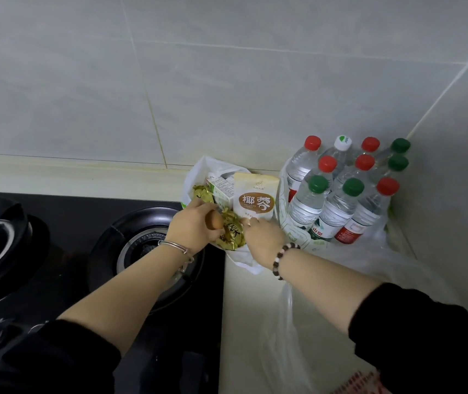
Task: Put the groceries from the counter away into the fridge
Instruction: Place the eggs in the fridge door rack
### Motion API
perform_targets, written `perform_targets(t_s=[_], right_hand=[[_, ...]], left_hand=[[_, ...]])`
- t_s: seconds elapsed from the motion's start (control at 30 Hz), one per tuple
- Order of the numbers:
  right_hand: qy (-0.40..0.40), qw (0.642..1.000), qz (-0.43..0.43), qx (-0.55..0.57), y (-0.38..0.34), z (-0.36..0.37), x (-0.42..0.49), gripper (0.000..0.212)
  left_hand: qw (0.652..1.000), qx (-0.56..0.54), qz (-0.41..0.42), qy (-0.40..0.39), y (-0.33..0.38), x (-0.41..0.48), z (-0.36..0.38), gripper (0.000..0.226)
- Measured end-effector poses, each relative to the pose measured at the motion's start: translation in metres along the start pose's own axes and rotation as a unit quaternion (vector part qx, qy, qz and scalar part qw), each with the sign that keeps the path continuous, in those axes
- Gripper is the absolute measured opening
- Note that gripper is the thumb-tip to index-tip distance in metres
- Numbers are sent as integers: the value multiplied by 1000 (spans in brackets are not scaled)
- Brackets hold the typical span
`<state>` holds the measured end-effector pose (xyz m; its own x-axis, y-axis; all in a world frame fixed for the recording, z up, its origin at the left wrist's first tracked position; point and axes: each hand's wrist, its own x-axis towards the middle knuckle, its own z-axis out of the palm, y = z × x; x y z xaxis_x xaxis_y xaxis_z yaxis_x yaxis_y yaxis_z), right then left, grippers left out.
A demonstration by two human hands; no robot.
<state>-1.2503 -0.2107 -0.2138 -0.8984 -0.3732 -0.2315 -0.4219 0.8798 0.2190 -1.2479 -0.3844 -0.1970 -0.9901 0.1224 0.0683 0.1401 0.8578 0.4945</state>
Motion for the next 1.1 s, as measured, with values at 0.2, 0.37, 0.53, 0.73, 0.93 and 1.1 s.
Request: perform_targets(t_s=[0.2,0.37,0.53,0.73,0.93,1.1], right_hand=[[-69,993,63,-73,-1,7,21,47],[-122,989,85,-7,-3,15,29,49],[-130,989,66,-23,-8,11,26,50],[-11,999,33,-14,-11,-15,10,27],[38,919,142,367,-2,-52,2,15],[19,702,98,705,-9,-88,-10,7]], left_hand=[[1000,-12,-7,-9,-11,-12,-8,54],[999,-42,-27,-16,-12,-22,-10,52],[996,-72,-49,-31,-9,-31,-22,50],[991,-108,-71,-26,-1,-35,-39,47],[987,-135,-88,2,12,-43,-57,47],[959,-231,-150,68,12,-62,-77,37]])
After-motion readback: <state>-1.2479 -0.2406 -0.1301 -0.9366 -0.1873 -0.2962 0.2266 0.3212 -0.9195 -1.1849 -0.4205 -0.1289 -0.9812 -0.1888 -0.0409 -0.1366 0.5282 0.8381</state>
